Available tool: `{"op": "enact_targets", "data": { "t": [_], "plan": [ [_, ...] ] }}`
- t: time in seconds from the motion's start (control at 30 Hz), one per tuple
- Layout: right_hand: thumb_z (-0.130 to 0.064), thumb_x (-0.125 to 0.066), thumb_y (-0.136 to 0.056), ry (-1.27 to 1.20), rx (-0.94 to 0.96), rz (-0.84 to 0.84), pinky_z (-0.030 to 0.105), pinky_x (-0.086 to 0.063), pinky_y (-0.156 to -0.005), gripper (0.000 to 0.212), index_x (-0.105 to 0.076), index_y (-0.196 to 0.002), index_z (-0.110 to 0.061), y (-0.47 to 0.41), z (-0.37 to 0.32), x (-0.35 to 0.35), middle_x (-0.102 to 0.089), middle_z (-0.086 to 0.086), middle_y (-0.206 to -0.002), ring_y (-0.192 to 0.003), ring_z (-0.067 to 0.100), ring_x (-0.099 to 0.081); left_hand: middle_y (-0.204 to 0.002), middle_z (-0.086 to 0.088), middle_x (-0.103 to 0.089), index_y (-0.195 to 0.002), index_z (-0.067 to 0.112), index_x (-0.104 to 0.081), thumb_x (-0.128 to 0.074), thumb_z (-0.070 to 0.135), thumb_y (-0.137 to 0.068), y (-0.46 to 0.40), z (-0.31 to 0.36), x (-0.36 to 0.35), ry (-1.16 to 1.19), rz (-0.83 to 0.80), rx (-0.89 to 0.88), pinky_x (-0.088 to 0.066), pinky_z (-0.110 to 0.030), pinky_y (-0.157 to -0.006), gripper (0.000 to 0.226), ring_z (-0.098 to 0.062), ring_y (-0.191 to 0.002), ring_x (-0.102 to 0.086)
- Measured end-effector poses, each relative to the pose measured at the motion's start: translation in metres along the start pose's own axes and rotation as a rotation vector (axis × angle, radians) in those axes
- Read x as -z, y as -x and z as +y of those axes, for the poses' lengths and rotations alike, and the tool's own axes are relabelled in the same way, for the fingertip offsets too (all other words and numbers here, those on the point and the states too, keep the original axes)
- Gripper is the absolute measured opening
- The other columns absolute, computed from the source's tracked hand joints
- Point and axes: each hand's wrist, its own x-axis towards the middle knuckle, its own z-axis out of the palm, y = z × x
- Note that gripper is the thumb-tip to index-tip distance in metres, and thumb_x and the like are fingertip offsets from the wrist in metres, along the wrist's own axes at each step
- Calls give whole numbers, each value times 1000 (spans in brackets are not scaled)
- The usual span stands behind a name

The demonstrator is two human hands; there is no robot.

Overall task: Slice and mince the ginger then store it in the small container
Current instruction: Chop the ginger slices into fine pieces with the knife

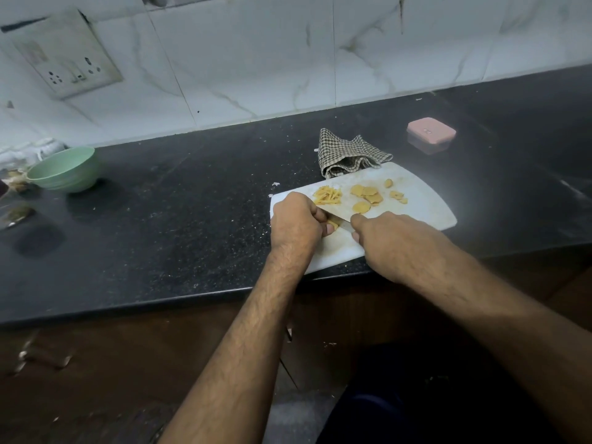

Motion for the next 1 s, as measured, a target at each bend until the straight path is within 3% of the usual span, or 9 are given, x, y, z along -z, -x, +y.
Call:
{"op": "enact_targets", "data": {
  "t": [0.37,0.53,0.67,0.87,1.0],
  "plan": [
    [-15,-41,-102,32,-1,5,37,-42,-66,19,-43,-120,-21,5,-8,1,-43,1,-81,-79,23,-50,-76,6,-70,-82,11,-75,-88,12,-77,-1,0,0,-65,19,13,-54,-27,-72,15,-9,-79,-66],
    [-16,-43,-102,30,-15,-13,38,-44,-70,24,-44,-125,-21,-2,-4,2,-42,1,-80,-83,24,-50,-78,6,-72,-82,11,-75,-89,9,-76,3,4,-1,-59,-4,8,-57,-28,-76,15,-10,-81,-68],
    [-18,-43,-103,35,-24,-2,36,-43,-67,19,-44,-121,-21,6,-1,6,-44,1,-79,-70,17,-45,-73,7,-68,-82,10,-74,-90,13,-76,0,8,3,-90,30,13,-56,-29,-75,17,-9,-79,-66],
    [-15,-42,-102,-6,-2,18,37,-41,-66,19,-43,-121,-19,-2,-8,-6,-43,1,-80,-82,23,-51,-73,7,-68,-80,13,-72,-90,15,-76,4,8,0,-133,19,10,-58,-33,-78,18,-14,-82,-67],
    [-18,-44,-103,6,-31,20,37,-42,-68,22,-45,-124,-22,5,-3,6,-41,0,-79,-78,21,-48,-73,7,-68,-79,14,-73,-90,16,-75,3,12,3,-137,31,6,-59,-35,-80,18,-14,-82,-67]
  ]
}}
